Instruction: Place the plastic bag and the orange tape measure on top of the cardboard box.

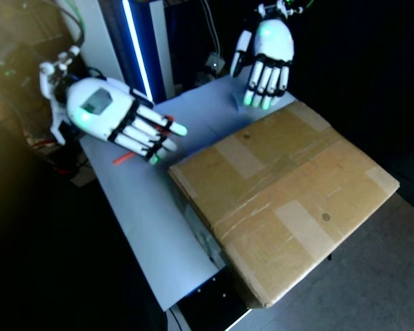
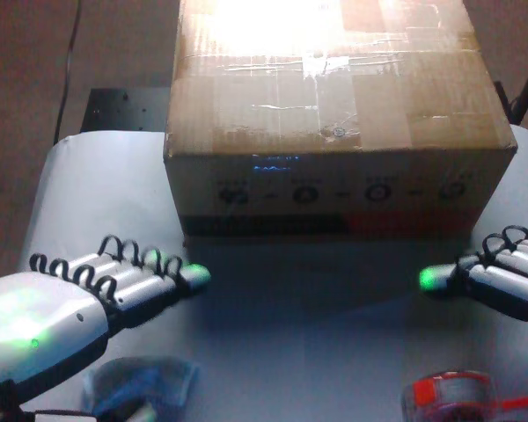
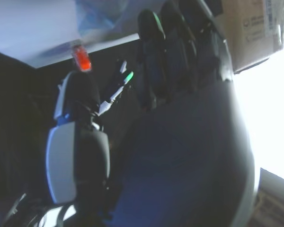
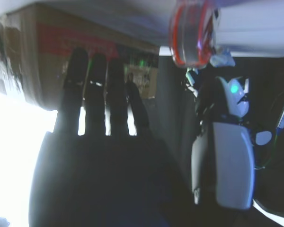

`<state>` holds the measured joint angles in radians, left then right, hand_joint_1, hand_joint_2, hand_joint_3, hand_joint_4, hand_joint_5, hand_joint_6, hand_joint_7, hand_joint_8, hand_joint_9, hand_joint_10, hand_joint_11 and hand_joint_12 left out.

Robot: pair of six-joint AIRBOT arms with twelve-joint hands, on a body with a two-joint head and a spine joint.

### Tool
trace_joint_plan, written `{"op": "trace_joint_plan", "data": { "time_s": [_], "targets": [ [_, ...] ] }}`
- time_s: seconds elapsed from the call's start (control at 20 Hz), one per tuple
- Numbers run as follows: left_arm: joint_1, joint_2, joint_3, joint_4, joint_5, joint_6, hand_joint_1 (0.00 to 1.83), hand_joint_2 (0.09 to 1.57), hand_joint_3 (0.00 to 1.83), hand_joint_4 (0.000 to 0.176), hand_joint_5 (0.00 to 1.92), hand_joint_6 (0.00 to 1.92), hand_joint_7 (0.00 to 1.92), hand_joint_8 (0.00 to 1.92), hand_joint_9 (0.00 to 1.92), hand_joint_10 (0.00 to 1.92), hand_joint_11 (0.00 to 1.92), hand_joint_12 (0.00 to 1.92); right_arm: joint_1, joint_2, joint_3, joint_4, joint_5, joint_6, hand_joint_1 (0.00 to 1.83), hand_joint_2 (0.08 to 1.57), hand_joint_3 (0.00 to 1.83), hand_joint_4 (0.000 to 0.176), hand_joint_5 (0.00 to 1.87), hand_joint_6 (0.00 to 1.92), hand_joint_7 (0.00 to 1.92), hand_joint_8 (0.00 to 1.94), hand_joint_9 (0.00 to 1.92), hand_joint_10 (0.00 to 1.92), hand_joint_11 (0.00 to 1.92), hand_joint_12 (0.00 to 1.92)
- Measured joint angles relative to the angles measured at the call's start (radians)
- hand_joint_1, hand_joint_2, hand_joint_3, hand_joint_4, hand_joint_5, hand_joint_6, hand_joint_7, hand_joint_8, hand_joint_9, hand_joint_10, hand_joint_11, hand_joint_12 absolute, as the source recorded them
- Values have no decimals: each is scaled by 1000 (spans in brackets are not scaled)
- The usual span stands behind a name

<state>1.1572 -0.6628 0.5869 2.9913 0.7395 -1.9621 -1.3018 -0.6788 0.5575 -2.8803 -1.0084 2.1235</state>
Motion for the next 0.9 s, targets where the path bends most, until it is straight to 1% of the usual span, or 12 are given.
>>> {"op": "trace_joint_plan", "data": {
  "time_s": [0.05, 0.15, 0.2, 0.25, 0.35, 0.4, 0.45, 0.5, 0.55, 0.65, 0.8, 0.9],
  "targets": [
    [0, 6, 0, -2, 0, 11, 698, 966, 686, 0, 0, 0, 0, 0, 0, 0, 0, 0, 0, 0, 0, -6, 6, 0, 566, 858, 65, 87, 0, 790, 49, 567, 0, 631, 0, 1499],
    [0, 17, 0, -3, 3, 26, 546, 968, 712, 0, 0, 0, 0, 0, 0, 0, 0, 0, 0, 0, 0, -7, 27, 0, 598, 877, 35, 54, 0, 914, 95, 538, 0, 704, 0, 1504],
    [0, 16, 0, -3, 3, 29, 556, 954, 718, 0, 0, 0, 0, 0, 0, 0, 0, 0, 0, 0, 0, -8, 33, 0, 615, 895, 25, 45, 0, 919, 109, 488, 0, 666, 0, 1435],
    [0, 16, -2, -3, 3, 34, 544, 956, 728, 0, 0, 0, 0, 0, 0, 0, 0, 0, 0, 0, 0, -12, 35, 0, 608, 899, 18, 49, 0, 865, 114, 453, 0, 652, 0, 1391],
    [0, 2, -2, -4, 6, 40, 574, 1012, 659, 0, 0, 0, 0, 0, 0, 0, 0, 0, 0, -6, 0, -8, 35, -8, 614, 926, 10, 24, 0, 804, 142, 349, 0, 638, 0, 1317],
    [0, -3, -2, -2, 2, 40, 573, 1022, 647, 0, 0, 0, 0, 0, 0, 0, 0, 0, 0, -11, 0, -7, 35, -12, 615, 928, 10, 22, 0, 801, 142, 346, 0, 634, 0, 1314],
    [0, -9, -2, -2, -3, 40, 677, 996, 621, 0, 0, 0, 0, 0, 0, 0, 0, 0, 0, -16, 0, -8, 37, -16, 647, 907, 0, 10, 0, 837, 165, 339, 0, 680, 0, 1372],
    [0, -14, -2, -3, -14, 41, 731, 983, 614, 0, 0, 0, 0, 0, 0, 0, 0, 0, 0, -21, 0, -7, 36, -22, 660, 896, 0, 17, 0, 802, 155, 326, 0, 644, 0, 1375],
    [0, -22, -1, -3, -28, 42, 765, 980, 607, 0, 0, 0, 0, 0, 0, 0, 0, 0, 0, -29, 3, -2, 35, -34, 670, 887, 0, 5, 0, 753, 142, 302, 0, 620, 0, 1412],
    [0, -45, 14, -1, -58, 46, 791, 983, 588, 0, 0, 0, 0, 0, 0, 0, 0, 0, 0, -55, 23, 17, 36, -37, 727, 866, 0, 0, 0, 777, 204, 240, 0, 667, 0, 1433],
    [0, -55, 16, -57, -78, 143, 800, 1030, 546, 0, 0, 0, 0, 0, 0, 0, 0, 0, 0, -95, 48, 35, 39, -38, 757, 879, 0, 0, 9, 689, 221, 106, 13, 547, 0, 1399],
    [0, -71, 29, -68, -86, 150, 731, 1050, 530, 0, 0, 0, 0, 0, 0, 0, 0, 0, 0, -115, 61, 41, 47, -38, 755, 878, 0, 0, 31, 660, 249, 72, 45, 548, 0, 1472]
  ]
}}
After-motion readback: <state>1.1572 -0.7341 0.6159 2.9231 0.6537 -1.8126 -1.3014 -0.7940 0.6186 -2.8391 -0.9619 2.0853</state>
